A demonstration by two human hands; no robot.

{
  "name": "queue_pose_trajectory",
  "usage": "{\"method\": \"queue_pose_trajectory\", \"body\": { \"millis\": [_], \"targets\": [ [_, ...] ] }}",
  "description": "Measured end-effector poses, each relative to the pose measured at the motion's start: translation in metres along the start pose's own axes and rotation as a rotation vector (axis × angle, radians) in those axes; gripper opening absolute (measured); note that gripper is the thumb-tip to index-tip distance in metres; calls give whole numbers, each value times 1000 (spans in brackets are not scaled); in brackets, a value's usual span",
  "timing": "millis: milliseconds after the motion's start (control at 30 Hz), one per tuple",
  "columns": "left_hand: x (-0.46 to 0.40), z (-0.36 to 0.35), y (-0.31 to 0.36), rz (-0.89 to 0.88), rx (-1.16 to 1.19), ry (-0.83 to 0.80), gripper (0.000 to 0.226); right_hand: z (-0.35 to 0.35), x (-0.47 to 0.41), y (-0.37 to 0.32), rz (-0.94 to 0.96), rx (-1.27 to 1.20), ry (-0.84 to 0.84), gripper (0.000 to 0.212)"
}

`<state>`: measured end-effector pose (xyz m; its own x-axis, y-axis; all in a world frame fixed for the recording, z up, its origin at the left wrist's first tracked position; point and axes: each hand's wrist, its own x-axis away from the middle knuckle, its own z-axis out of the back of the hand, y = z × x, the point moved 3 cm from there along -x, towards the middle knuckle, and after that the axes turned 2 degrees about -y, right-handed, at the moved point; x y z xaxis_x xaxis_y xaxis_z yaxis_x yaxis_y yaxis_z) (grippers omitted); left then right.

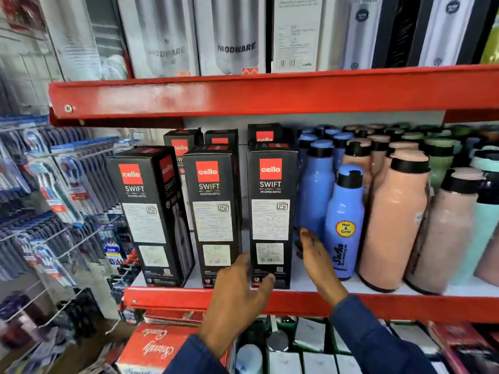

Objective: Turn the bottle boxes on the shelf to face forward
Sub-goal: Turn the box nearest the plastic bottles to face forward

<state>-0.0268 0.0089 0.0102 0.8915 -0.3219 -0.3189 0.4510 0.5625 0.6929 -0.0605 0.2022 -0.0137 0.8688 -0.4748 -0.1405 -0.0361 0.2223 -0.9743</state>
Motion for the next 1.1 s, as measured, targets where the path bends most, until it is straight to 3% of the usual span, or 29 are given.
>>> {"method": "queue_pose_trajectory", "body": {
  "millis": [200, 333, 433, 667, 1100],
  "targets": [
    [-2, -13, 5, -25, 64, 57, 70, -8, -35, 33, 1, -49, -150, 65],
    [-8, -17, 2, -42, 110, 43, 84, 3, -11, -3, 63, -65, -122, 40],
    [-16, -21, 4, -70, 105, 31, 88, 14, -4, -7, 163, -96, -48, 34],
    [-41, -30, -1, -113, 165, 96, 67, 22, 20, -1, 321, -27, 102, 28],
    [-49, -43, -25, -85, 126, -23, 60, 13, 41, 19, 323, 21, 176, 26]
  ]
}}
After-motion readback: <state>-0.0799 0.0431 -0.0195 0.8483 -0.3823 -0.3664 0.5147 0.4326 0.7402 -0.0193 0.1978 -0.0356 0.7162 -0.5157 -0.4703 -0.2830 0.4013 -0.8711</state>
